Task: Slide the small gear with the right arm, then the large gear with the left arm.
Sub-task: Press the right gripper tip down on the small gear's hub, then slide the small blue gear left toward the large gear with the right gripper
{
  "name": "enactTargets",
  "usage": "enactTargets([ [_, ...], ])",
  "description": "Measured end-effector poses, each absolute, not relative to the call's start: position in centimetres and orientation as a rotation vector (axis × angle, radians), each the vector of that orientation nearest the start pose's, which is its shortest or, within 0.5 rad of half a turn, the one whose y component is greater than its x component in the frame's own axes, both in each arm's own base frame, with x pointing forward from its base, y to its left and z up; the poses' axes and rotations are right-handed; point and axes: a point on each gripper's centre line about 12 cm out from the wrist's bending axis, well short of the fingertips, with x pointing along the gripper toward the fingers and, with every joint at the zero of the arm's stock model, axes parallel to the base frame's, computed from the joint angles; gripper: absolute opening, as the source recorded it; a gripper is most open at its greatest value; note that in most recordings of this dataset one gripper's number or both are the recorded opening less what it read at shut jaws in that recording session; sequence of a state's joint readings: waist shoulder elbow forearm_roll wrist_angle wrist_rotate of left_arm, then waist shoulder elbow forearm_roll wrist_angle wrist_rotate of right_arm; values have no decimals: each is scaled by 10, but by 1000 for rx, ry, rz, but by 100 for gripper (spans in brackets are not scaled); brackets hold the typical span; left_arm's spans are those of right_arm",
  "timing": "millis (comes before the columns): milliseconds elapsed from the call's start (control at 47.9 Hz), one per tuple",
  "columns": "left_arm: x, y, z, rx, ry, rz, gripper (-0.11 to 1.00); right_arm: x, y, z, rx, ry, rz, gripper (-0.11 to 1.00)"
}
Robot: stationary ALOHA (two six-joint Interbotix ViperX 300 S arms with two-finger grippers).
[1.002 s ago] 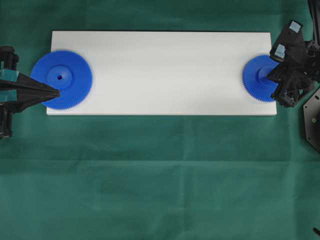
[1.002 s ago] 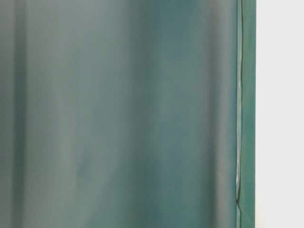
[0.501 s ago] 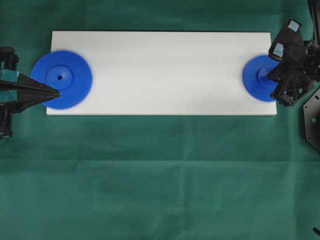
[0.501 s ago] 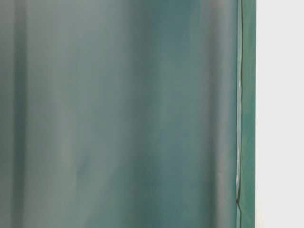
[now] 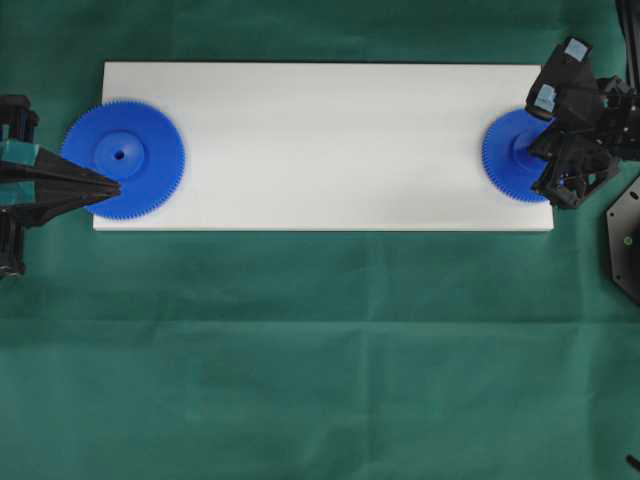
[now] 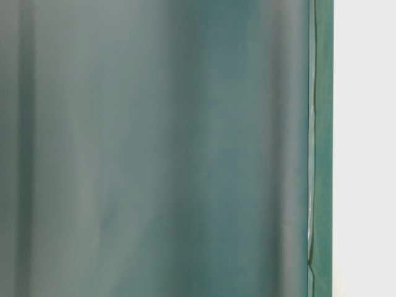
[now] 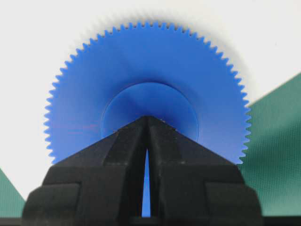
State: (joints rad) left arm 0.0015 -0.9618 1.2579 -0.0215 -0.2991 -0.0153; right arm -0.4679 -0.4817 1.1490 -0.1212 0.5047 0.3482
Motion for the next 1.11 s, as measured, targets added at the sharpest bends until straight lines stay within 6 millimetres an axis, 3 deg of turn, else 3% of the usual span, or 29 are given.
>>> enactTargets([
  [773, 193, 0, 259, -37, 0, 5, 0, 178, -94, 125, 460, 1072, -593, 51],
  [981, 193, 1, 259, -39, 0, 5, 0, 193, -88, 123, 455, 1047, -546, 51],
  [1107, 193, 1, 259, -39, 0, 5, 0, 215, -86, 121, 443, 1037, -509, 51],
])
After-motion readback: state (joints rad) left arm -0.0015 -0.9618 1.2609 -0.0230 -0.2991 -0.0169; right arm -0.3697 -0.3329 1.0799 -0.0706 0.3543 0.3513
